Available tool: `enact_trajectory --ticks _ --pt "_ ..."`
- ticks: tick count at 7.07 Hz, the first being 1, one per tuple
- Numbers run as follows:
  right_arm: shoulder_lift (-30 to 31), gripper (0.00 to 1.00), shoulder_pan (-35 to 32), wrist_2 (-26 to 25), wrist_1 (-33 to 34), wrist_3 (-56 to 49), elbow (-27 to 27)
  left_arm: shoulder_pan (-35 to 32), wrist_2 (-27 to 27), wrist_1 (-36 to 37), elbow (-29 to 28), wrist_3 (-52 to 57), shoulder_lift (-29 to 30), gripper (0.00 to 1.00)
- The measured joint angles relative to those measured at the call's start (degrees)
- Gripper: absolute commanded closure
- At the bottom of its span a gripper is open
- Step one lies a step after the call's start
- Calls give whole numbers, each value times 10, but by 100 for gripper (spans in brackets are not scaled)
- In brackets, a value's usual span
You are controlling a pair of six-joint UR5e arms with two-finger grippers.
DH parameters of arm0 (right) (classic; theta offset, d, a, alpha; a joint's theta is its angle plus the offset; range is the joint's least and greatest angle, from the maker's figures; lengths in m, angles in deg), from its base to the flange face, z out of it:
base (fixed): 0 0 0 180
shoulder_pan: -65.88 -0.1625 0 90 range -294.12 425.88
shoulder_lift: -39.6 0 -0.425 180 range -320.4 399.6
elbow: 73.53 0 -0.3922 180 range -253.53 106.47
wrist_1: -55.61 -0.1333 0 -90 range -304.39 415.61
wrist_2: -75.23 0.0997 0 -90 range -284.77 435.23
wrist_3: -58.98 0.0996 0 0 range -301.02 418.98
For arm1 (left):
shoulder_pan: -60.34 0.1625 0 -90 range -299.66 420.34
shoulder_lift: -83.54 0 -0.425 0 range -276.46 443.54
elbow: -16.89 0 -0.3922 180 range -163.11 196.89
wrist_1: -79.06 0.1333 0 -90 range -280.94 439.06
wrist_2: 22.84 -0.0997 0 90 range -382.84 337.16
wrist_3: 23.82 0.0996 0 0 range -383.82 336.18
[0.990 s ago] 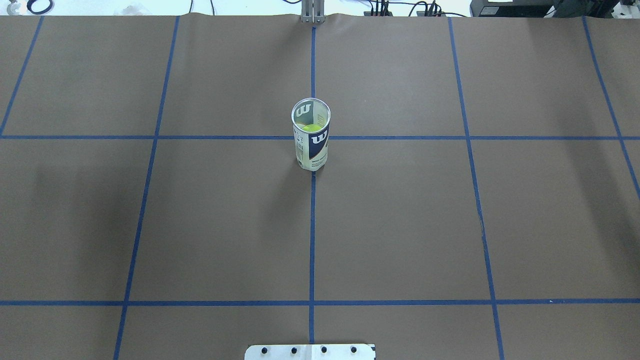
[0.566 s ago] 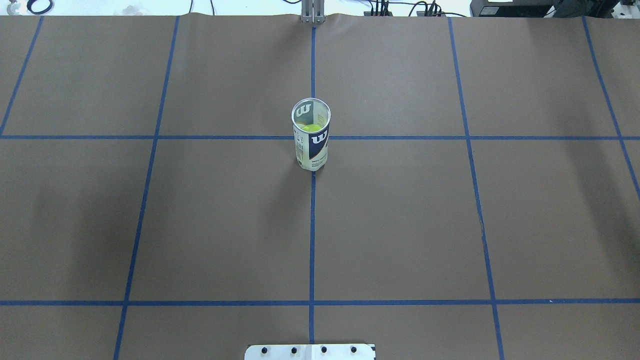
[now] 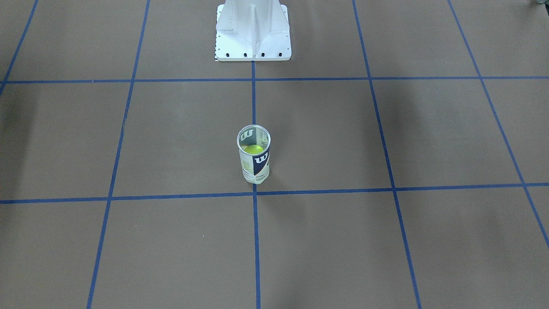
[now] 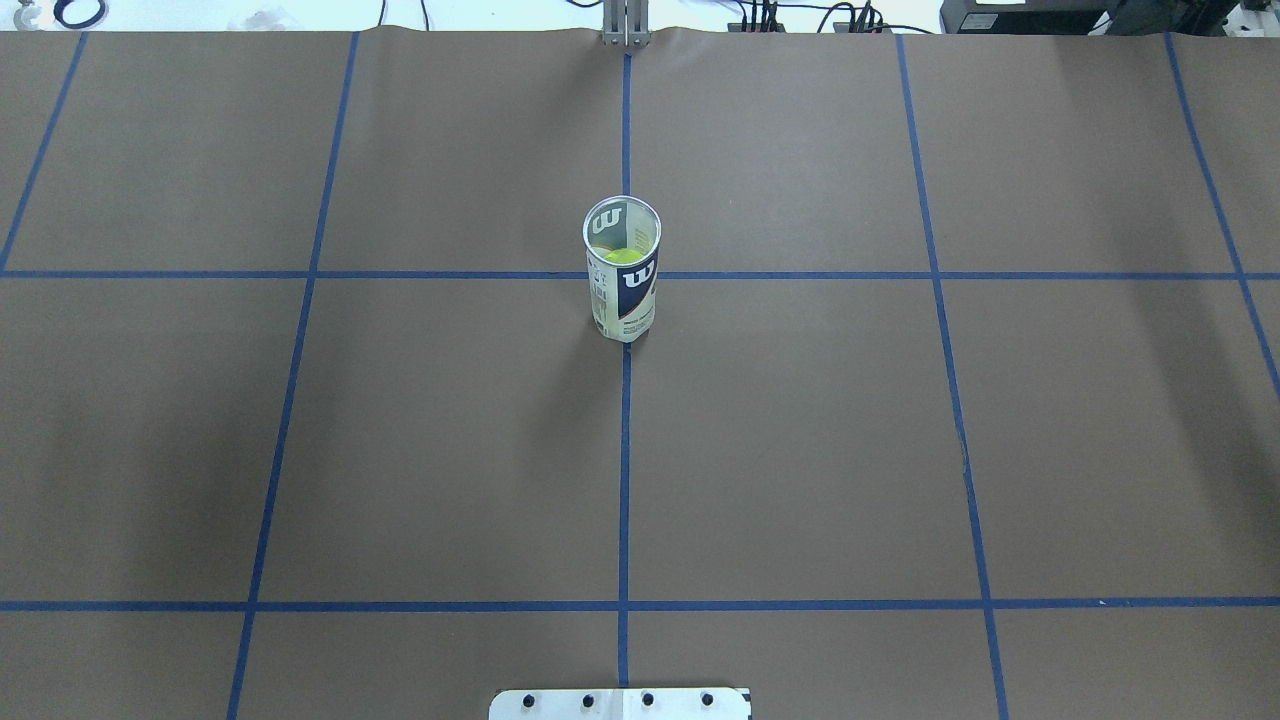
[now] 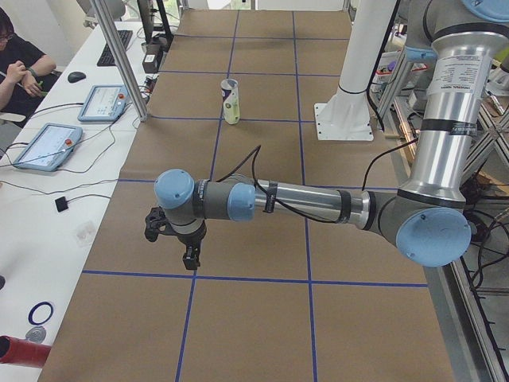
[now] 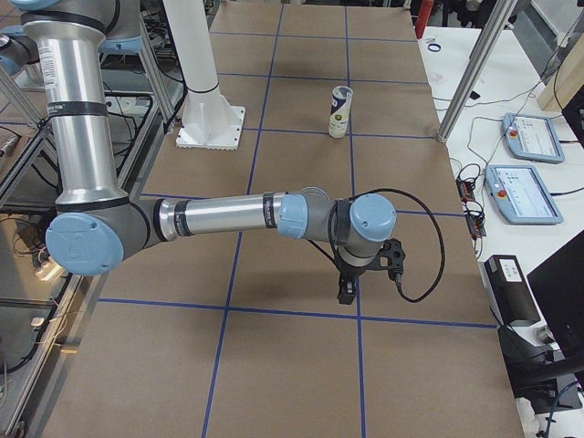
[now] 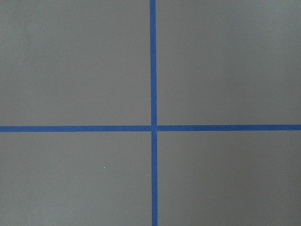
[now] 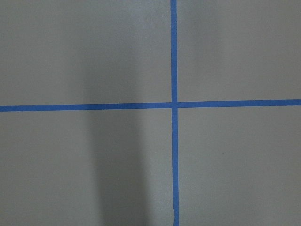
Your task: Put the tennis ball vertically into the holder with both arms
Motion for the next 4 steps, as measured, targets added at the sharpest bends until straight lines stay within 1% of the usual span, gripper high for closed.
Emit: enact_trajectory --ticks 4 --pt "1 0 0 0 0 0 1 -8 -2 1 -2 0 -7 0"
